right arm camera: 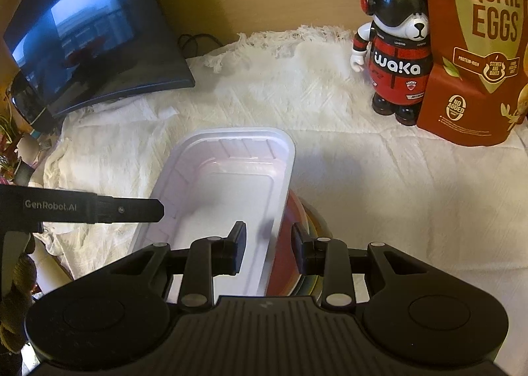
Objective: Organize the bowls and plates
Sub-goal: 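Lower the tray onto the white bowl and open the right gripper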
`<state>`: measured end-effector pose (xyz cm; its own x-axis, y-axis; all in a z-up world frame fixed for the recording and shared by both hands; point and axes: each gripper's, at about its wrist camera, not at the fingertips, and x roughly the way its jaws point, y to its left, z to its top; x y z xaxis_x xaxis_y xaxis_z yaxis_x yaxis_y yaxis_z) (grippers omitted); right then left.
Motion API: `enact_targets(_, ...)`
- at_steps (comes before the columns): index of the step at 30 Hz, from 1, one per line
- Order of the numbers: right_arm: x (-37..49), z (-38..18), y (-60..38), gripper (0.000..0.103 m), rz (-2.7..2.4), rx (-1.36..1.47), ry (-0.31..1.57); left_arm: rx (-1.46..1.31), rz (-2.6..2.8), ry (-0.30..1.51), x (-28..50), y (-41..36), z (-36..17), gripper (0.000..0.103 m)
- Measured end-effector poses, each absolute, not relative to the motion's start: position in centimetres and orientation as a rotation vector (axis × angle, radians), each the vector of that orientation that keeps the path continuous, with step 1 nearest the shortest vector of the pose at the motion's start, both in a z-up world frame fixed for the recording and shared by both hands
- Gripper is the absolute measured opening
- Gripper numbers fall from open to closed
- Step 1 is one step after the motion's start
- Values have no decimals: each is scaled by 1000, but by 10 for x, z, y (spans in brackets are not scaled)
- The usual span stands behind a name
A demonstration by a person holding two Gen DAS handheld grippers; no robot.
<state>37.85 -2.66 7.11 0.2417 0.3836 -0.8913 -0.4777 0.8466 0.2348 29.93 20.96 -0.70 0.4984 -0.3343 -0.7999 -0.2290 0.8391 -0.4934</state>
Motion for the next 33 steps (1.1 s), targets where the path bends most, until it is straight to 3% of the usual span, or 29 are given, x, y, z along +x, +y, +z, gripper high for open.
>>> enact_targets(33, 383, 69, -20, 31, 608, -91, 1195, -611, -90, 1064, 306, 204, -3, 20)
